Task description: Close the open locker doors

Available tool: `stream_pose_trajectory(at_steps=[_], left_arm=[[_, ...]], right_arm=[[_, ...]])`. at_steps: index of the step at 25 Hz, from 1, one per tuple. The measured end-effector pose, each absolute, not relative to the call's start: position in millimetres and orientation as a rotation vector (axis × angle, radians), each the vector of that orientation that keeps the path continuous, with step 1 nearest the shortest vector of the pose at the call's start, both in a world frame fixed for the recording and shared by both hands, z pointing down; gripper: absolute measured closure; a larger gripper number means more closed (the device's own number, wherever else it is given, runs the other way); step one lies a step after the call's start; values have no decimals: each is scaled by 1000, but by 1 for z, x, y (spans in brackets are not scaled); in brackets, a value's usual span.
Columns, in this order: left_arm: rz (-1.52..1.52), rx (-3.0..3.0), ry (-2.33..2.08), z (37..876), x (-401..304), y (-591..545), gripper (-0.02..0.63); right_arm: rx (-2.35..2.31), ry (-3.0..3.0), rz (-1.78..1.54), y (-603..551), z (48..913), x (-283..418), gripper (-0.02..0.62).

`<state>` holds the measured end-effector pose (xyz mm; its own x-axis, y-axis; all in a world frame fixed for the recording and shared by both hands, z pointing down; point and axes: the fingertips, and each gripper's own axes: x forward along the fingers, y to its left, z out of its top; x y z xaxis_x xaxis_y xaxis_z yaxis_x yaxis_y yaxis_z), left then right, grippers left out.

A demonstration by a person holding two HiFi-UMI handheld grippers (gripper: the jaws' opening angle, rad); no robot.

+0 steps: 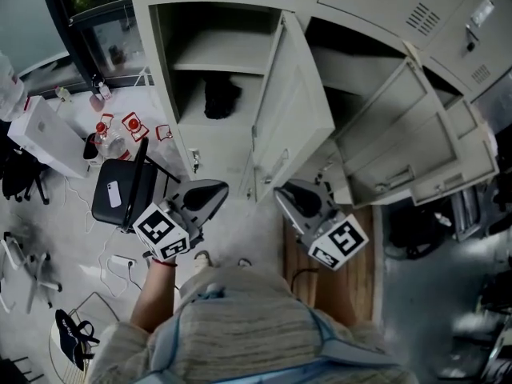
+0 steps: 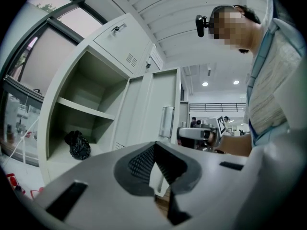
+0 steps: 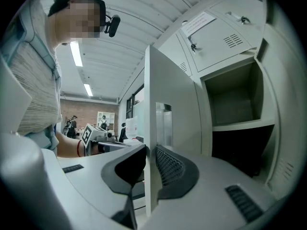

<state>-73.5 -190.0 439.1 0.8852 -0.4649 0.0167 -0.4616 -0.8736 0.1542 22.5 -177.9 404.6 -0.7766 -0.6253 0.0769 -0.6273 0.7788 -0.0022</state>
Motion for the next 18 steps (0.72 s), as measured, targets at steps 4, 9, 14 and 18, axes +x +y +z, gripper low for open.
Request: stream_pose_trajectory(at_steps=[4, 9, 14, 18], left_arm=[[-26, 2898, -744, 439, -95, -188, 603], [-31, 2910, -765, 437, -120, -187, 603], [-29, 2910, -787, 434, -144, -188, 603], [-41, 2931, -795, 432, -163, -187, 603]], right_arm=[[987, -2910, 49, -179, 404, -2, 532], [979, -2901, 2, -183, 405, -31, 534], [1006, -2844, -47, -189, 406, -56, 534], [1061, -2833, -45, -193, 405, -73, 534]])
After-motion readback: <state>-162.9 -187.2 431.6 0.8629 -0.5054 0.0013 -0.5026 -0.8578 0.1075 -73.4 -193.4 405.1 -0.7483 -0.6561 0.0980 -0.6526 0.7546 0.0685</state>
